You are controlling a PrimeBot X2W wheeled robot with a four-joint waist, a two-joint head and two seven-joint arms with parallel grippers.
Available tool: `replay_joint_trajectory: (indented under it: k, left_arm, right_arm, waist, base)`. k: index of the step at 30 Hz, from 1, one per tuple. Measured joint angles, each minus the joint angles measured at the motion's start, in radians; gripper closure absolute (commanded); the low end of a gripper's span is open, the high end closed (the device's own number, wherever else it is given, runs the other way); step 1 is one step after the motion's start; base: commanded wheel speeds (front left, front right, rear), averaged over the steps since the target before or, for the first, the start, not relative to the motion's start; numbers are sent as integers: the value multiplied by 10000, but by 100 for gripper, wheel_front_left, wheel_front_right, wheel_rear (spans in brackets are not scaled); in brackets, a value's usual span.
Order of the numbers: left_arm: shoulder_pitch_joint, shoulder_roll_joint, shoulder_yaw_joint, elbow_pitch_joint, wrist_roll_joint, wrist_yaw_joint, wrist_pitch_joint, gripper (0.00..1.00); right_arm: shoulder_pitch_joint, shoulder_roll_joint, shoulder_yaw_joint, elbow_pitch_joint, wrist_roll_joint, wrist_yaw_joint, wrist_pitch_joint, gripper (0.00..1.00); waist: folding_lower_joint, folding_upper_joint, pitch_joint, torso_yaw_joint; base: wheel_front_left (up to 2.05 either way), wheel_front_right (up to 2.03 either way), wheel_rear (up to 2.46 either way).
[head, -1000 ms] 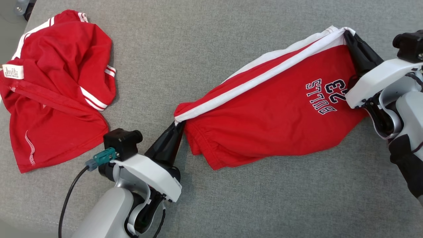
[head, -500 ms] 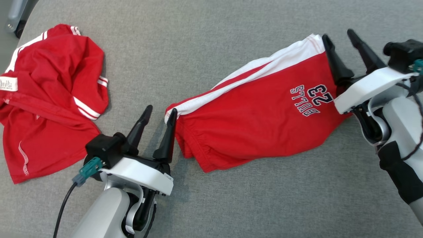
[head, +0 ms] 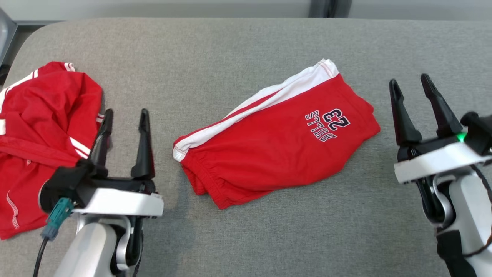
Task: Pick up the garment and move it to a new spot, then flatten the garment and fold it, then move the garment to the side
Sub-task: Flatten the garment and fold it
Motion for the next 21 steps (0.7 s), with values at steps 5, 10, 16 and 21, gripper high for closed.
replay_joint_trajectory:
  k: [5,10,16,21]
  left_arm:
    - [616,42,504,-31,458,4,-12,0]
    - [1125,31,665,117,667,-52,-12,0]
    - [1288,-21,796,290,744,-150,-12,0]
    - [1285,-58,851,370,784,-238,-12,0]
  right_arm:
    - [989,305,-456,-512,-324,-2,0,0]
    - [1645,508,-487,-683,-470,-2,0,0]
    - [1800,581,-560,-725,-487,-2,0,0]
    - [1802,608,-614,-692,-487,-2,0,0]
  waist:
    - [0,0,-280,-120]
    - [0,0,-493,-264]
    - [0,0,-635,-346]
    - [0,0,-639,-340]
  base:
    - [0,0,0]
    - [0,0,0]
    - [0,0,0]
    - [0,0,0]
